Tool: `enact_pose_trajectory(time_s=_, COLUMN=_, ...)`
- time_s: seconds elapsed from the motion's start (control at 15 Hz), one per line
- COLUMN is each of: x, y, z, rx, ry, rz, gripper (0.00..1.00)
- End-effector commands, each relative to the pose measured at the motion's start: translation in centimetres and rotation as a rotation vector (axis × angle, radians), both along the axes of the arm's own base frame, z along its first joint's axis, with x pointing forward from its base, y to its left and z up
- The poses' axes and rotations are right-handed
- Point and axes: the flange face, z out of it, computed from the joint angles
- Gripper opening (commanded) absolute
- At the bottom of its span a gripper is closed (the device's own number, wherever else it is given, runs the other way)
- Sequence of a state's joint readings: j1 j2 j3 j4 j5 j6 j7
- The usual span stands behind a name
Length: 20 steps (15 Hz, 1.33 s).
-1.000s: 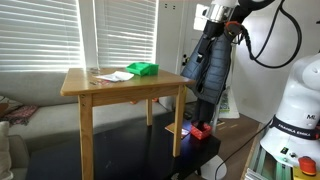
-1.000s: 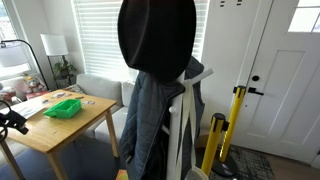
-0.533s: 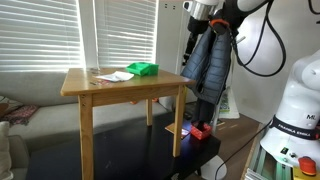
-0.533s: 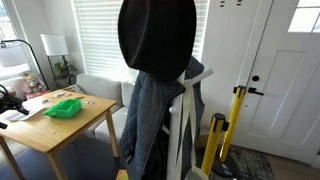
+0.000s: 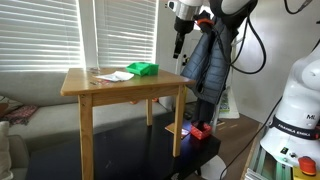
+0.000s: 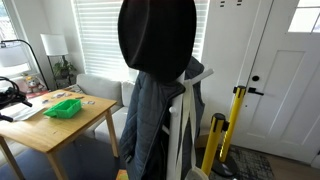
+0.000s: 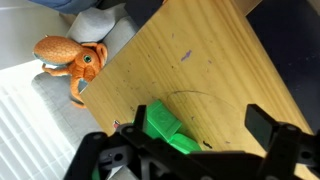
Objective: Close the green container
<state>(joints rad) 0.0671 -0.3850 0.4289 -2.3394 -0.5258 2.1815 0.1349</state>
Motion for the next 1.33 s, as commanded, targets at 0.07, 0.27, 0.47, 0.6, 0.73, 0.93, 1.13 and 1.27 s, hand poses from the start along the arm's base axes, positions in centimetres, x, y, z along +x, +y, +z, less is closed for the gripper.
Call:
enact_pose_trajectory(time_s=0.07, x=0.0, y=0.0, z=0.0, rx=-0.001, ry=0.0, rz=0.0, gripper=1.0)
enact_pose_trajectory(time_s=0.27, x=0.6, y=0.9, z=-0.4, rx=-0.03, ry=-0.012, rz=-0.07, gripper=1.0)
enact_pose_trajectory(time_s=0.47, x=1.0, y=2.8, z=-1.2, rx=-0.058, ry=-0.041, rz=-0.178, gripper=1.0)
enact_pose_trajectory(time_s=0.6, x=1.3, y=4.8, z=-1.6, rx=-0.101, ry=-0.076, rz=-0.248, gripper=1.0)
enact_pose_trajectory(time_s=0.73, x=1.9, y=6.6, z=-2.0, rx=-0.116, ry=-0.101, rz=-0.306, gripper=1.0)
enact_pose_trajectory(time_s=0.93, x=3.3, y=8.9, z=-2.6, rx=-0.12, ry=-0.108, rz=-0.358, gripper=1.0)
enact_pose_trajectory(time_s=1.13, x=5.8, y=10.7, z=-3.8, rx=-0.113, ry=-0.116, rz=-0.427, gripper=1.0)
enact_pose_trajectory(time_s=1.27, x=7.5, y=11.4, z=-4.5, rx=-0.092, ry=-0.144, rz=-0.48, gripper=1.0)
